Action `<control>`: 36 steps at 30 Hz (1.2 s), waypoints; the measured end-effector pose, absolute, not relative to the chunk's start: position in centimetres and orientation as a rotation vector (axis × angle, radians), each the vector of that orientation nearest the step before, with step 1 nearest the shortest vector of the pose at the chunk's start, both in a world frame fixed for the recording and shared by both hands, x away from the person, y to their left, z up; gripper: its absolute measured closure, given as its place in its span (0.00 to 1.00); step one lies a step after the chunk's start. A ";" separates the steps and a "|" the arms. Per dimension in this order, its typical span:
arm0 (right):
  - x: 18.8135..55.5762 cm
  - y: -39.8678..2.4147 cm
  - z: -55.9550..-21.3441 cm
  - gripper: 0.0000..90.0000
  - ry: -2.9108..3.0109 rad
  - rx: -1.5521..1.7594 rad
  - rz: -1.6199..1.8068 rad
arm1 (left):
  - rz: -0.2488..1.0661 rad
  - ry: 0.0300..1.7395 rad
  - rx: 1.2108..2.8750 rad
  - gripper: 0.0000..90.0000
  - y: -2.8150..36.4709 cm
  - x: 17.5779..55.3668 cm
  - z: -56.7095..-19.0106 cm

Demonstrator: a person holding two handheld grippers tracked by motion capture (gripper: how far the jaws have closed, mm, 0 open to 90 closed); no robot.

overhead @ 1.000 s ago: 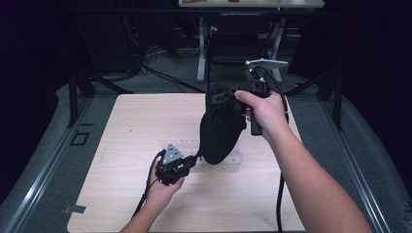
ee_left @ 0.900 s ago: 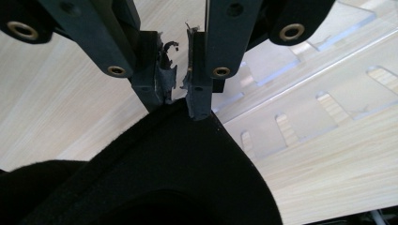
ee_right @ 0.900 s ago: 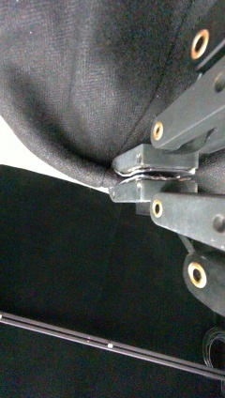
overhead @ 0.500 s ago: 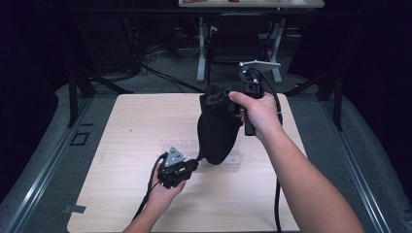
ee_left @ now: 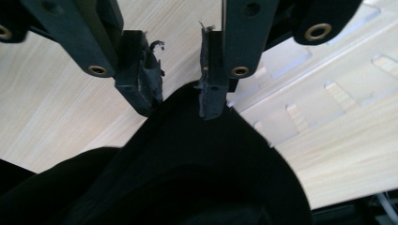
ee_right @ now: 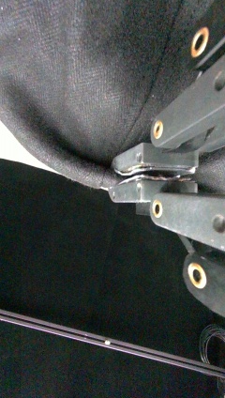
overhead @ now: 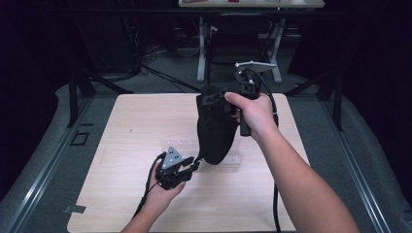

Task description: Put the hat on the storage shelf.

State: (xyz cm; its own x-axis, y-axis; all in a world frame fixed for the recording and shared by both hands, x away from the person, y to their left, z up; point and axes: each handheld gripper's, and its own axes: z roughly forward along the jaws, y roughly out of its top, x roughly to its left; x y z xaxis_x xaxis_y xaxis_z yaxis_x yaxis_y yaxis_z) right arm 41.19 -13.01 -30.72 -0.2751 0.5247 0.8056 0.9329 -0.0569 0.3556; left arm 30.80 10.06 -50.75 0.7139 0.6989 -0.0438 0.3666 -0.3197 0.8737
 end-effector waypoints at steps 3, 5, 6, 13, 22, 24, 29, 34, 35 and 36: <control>41.2 -12.8 -30.8 0.96 -1.800 -1.546 -1.283 | 0.447 0.816 1.946 0.81 9.8 30.8 -50.5; 41.2 -12.6 -30.8 0.96 -1.801 -1.541 -1.280 | 0.454 0.815 1.950 0.82 9.8 30.8 -50.5; 41.1 -12.5 -30.8 0.96 -1.803 -1.541 -1.283 | 0.465 0.811 1.955 0.83 9.8 30.8 -50.6; 41.1 -12.4 -30.7 0.95 -1.818 -1.539 -1.284 | 0.506 0.779 1.975 0.87 9.7 30.5 -50.8; 41.0 -12.6 -30.6 0.93 -1.820 -1.542 -1.286 | 0.532 0.757 1.986 0.89 9.7 30.4 -50.9; 41.0 -12.6 -30.6 0.92 -1.826 -1.541 -1.285 | 0.536 0.756 1.986 0.89 9.7 30.4 -50.9; 40.8 -12.7 -30.5 0.88 -1.815 -1.531 -1.309 | 0.538 0.760 1.986 0.89 9.9 30.4 -51.1; 40.4 -13.2 -30.2 0.84 -1.832 -1.530 -1.331 | 0.521 0.784 1.979 0.91 10.3 30.4 -51.4; 40.4 -13.2 -30.2 0.84 -1.832 -1.530 -1.331 | 0.521 0.784 1.979 0.91 10.3 30.4 -51.4; 40.2 -13.8 -29.9 0.83 -1.829 -1.524 -1.345 | 0.521 0.802 1.978 0.92 10.6 30.4 -51.6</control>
